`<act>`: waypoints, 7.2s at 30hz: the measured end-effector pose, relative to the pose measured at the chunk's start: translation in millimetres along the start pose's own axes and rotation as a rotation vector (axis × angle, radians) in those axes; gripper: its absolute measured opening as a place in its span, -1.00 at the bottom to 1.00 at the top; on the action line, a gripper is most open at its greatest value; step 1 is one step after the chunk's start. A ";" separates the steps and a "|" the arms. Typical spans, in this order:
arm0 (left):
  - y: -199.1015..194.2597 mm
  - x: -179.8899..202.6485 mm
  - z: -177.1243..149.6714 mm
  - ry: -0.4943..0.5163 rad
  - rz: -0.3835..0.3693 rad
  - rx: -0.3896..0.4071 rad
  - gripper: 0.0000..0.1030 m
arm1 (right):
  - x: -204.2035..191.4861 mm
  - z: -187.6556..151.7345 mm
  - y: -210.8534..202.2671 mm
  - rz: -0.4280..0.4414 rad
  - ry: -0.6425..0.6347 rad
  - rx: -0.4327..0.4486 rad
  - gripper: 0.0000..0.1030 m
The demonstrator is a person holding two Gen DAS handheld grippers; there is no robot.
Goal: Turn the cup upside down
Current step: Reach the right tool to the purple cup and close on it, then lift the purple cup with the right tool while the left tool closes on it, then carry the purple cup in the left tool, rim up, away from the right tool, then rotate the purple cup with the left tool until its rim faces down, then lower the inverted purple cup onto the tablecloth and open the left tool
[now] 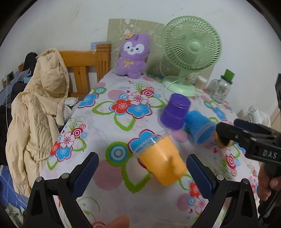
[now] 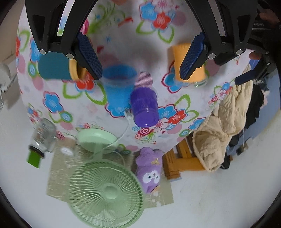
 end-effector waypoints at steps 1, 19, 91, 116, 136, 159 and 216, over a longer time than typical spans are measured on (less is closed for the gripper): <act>3.7 -1.4 2.2 0.000 0.002 -0.001 0.96 | 0.9 4.5 6.1 -0.001 -0.001 -0.008 0.77; 34.6 -8.0 13.9 -0.008 0.026 -0.040 0.96 | -8.9 66.4 120.9 0.109 -0.039 -0.168 0.15; -62.8 96.8 -88.8 0.094 -0.146 -0.060 0.96 | -2.1 -186.6 -99.1 0.005 0.139 0.110 0.69; -29.7 152.7 -111.8 0.147 -0.127 -0.133 1.00 | 58.2 -227.6 -121.7 -0.019 0.256 0.101 0.71; -5.4 152.1 -122.6 0.164 -0.113 -0.192 0.26 | 63.4 -236.8 -119.1 -0.009 0.283 0.083 0.71; -30.9 133.1 -105.1 0.179 -0.096 -0.220 0.13 | 59.0 -234.1 -114.8 0.003 0.273 0.080 0.71; -45.6 128.4 -98.1 0.189 -0.125 -0.210 0.12 | 41.9 -224.3 -106.8 0.010 0.220 0.059 0.71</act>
Point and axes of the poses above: each gripper's, at about its wrist camera, not at the fingertips, and y roughly the way its jaws point, x to its right, z to its top, the point moved 2 cm from there along y, roughly the way its jaws point, and after that the axes turned 2 degrees about -y, right-handed, at the moved point
